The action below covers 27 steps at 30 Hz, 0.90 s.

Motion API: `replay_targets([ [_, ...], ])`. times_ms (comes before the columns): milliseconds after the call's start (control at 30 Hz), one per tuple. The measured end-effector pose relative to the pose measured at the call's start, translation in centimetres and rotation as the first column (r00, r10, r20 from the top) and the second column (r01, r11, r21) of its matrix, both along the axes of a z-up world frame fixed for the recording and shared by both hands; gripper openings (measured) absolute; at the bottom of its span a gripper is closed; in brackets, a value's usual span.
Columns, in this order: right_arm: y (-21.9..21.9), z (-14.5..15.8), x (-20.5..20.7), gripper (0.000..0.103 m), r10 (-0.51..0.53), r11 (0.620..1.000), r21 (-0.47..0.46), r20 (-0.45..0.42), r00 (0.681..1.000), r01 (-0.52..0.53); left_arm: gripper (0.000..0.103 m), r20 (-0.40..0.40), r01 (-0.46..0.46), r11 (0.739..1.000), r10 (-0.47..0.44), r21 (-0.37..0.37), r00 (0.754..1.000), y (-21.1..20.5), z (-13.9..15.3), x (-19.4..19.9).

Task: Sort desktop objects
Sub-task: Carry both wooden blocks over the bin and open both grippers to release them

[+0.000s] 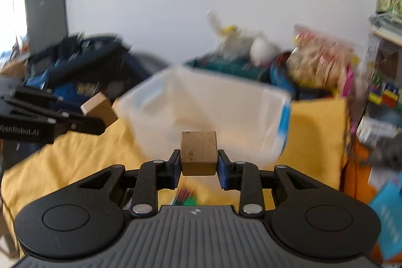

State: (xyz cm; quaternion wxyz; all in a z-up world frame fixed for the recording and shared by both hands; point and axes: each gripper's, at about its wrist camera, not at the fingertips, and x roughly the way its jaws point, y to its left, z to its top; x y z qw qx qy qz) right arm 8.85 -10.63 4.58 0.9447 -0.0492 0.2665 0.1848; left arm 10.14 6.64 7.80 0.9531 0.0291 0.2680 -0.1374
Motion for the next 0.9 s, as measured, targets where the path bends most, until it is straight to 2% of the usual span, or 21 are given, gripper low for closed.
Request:
replay_targets([
  [100,-0.3,1.3,3.0,0.033,-0.019,0.998,0.054,0.024,1.000,0.018,0.032,0.000,-0.008,1.000,0.008,0.017,1.000,-0.3,-0.5,3.4],
  [200,-0.4,1.3,6.2,0.033,-0.041,0.992,0.119,-0.011,0.999,0.042,0.032,-0.033,-0.023,0.999,0.024,0.024,0.999,-0.6,-1.7,6.6],
  [367,0.9,-1.5,10.3,0.033,-0.087,0.994,0.062,-0.106,0.991,0.094,0.033,-0.160,-0.032,0.999,0.034,0.014,0.987,-0.9,-4.8,9.6],
  [467,1.3,-3.4,11.2,0.034,-0.101,0.993,0.037,-0.164,0.981,0.108,0.033,-0.171,-0.040,0.999,0.040,0.005,0.984,-0.7,-5.4,9.6],
  [600,1.3,-3.9,11.3,0.035,-0.116,0.992,0.032,-0.175,0.978,0.123,0.039,-0.153,-0.040,0.999,0.040,0.000,0.987,-0.2,-4.5,8.9],
  [733,1.4,-2.9,10.5,0.038,-0.108,0.993,0.023,-0.145,0.984,0.112,0.050,-0.136,-0.055,0.998,0.053,-0.014,0.989,0.5,-3.0,7.6],
  [900,1.2,-0.8,8.1,0.047,-0.092,0.994,0.054,-0.095,0.991,0.098,0.055,-0.124,-0.020,1.000,0.020,0.000,0.992,0.9,-2.7,3.5],
])
